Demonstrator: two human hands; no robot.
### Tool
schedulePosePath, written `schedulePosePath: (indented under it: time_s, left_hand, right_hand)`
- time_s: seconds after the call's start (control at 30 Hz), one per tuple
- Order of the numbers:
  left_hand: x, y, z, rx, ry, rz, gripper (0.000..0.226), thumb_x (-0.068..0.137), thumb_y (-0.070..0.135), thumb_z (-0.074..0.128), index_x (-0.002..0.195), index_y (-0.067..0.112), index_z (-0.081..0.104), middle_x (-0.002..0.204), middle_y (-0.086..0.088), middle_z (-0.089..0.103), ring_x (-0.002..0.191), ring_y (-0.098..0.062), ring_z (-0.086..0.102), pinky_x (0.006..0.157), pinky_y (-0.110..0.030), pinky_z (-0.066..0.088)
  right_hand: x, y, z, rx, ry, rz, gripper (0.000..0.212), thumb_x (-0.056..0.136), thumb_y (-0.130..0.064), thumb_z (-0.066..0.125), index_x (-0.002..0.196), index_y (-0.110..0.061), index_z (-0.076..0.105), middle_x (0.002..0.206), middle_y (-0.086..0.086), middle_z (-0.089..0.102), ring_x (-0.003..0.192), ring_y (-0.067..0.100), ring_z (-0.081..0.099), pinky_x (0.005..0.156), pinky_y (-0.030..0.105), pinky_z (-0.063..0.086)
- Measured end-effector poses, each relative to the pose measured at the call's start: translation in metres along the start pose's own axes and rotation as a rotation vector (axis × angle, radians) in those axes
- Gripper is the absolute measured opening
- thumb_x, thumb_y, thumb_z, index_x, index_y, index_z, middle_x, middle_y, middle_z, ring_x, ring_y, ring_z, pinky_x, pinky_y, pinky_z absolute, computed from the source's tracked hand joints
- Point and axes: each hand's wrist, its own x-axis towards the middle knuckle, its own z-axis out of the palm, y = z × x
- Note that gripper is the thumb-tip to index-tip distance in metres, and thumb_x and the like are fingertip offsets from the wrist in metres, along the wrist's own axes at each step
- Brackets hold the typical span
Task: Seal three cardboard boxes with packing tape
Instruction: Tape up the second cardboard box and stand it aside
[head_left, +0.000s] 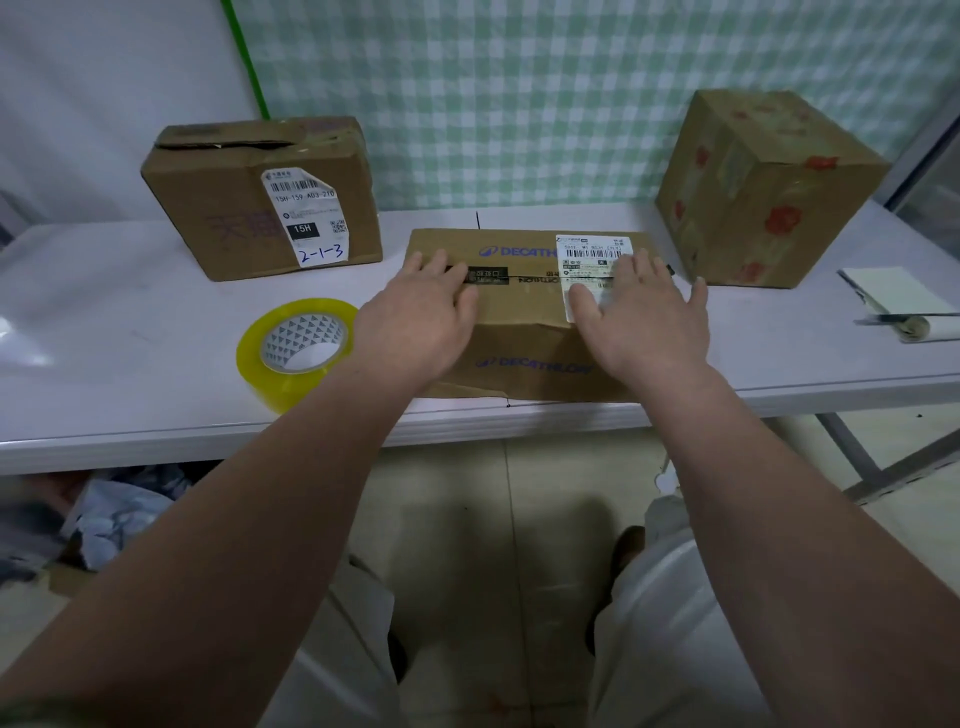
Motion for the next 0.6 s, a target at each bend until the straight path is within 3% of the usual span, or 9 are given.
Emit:
schedulePosePath:
  time_s: [0.13,0.33,0.43,0.5,0.53,0.6]
  left_hand:
    - [-0.006,0.006,-0.001,0.043,-0.01,-0.075,0.046,0.102,0.035,0.022,0.141,0.019,0.04,0.152,-0.003,0.032,0.141,-0.024,0.023,0.109,-0.051,0.029]
    - [-0.004,0.005,-0.014,-0.094,-0.089,-0.066,0.044,0.102,0.034,0.028,0.141,0.019,0.041,0.148,-0.004,0.037,0.14,-0.027,0.026,0.111,-0.051,0.025]
    - [-0.009,-0.011,-0.026,-0.382,0.14,-0.196,0.037,0.101,0.026,0.037,0.135,0.023,0.051,0.137,0.0,0.053,0.122,-0.02,0.048,0.102,-0.032,0.034]
    - [-0.014,-0.034,-0.027,-0.445,0.285,-0.372,0.041,0.097,0.017,0.041,0.136,0.019,0.051,0.138,-0.006,0.053,0.125,-0.024,0.047,0.101,-0.031,0.034]
    - [-0.016,-0.046,-0.025,-0.414,0.247,-0.462,0.045,0.095,0.016,0.043,0.139,0.018,0.047,0.139,-0.01,0.05,0.128,-0.028,0.044,0.103,-0.034,0.033]
    - [-0.022,-0.066,-0.016,-0.237,-0.024,-0.565,0.06,0.09,0.022,0.052,0.147,0.02,0.033,0.14,-0.018,0.045,0.13,-0.035,0.04,0.102,-0.04,0.035]
  right_hand:
    - [-0.002,-0.002,-0.001,0.007,0.008,0.048,0.074,0.094,-0.056,0.021,0.151,-0.009,0.02,0.161,0.01,0.013,0.148,0.021,0.008,0.117,0.052,0.003]
    - [0.003,-0.005,-0.005,0.052,-0.036,0.073,0.074,0.094,-0.055,0.024,0.152,-0.008,0.019,0.16,0.012,0.014,0.148,0.024,0.009,0.118,0.05,0.006]
    - [0.002,-0.004,-0.009,0.068,-0.017,0.069,0.072,0.094,-0.054,0.025,0.15,-0.008,0.022,0.159,0.012,0.017,0.147,0.025,0.01,0.117,0.051,0.004]
    - [-0.002,-0.004,-0.01,0.068,0.028,0.057,0.067,0.095,-0.051,0.028,0.147,-0.008,0.031,0.158,0.012,0.02,0.146,0.027,0.011,0.116,0.053,0.003]
    - [-0.005,-0.007,-0.011,0.071,0.048,0.046,0.063,0.095,-0.049,0.03,0.144,-0.009,0.035,0.157,0.012,0.021,0.146,0.028,0.011,0.116,0.053,0.003]
    - [-0.01,-0.014,-0.013,0.089,0.076,0.008,0.058,0.096,-0.047,0.033,0.14,-0.012,0.042,0.157,0.012,0.023,0.146,0.028,0.01,0.116,0.053,0.002]
